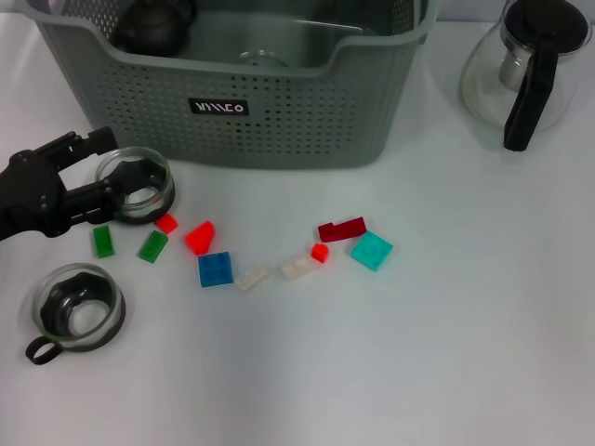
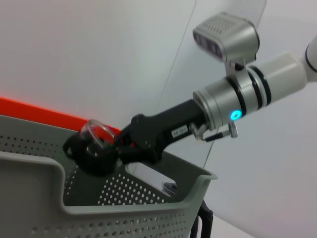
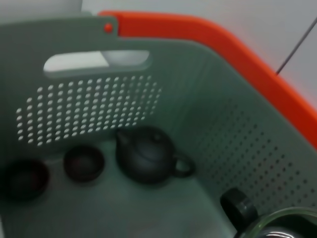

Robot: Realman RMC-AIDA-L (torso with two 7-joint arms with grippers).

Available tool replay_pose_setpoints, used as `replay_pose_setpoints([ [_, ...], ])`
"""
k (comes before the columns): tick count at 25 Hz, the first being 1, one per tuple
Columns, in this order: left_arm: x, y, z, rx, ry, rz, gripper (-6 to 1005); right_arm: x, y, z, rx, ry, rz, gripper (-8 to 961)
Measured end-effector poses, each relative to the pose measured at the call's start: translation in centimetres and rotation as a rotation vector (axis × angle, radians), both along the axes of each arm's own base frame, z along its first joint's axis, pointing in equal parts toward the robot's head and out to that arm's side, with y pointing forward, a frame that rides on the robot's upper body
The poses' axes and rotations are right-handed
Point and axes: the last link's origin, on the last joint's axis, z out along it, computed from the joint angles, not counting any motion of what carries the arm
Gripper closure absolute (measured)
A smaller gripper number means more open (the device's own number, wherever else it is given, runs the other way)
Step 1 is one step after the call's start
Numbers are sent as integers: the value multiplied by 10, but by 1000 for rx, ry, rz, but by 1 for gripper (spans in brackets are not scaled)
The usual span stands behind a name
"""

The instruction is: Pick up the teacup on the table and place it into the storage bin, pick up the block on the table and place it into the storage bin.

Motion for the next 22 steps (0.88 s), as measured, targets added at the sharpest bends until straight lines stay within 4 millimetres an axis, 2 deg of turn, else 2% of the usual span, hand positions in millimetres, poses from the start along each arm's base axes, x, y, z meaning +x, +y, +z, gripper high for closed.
replay_pose_setpoints([
  [4,0,0,0,0,2,1,144,7,-6,-9,-22,1,-7,895],
  [11,-1,0,-1,3,7,6,144,25,-8,-12,-23,-6,-32,895],
  [22,-1,2,-3,-5,10,10,144,29,-9,-12,-29,-8,-55,889],
])
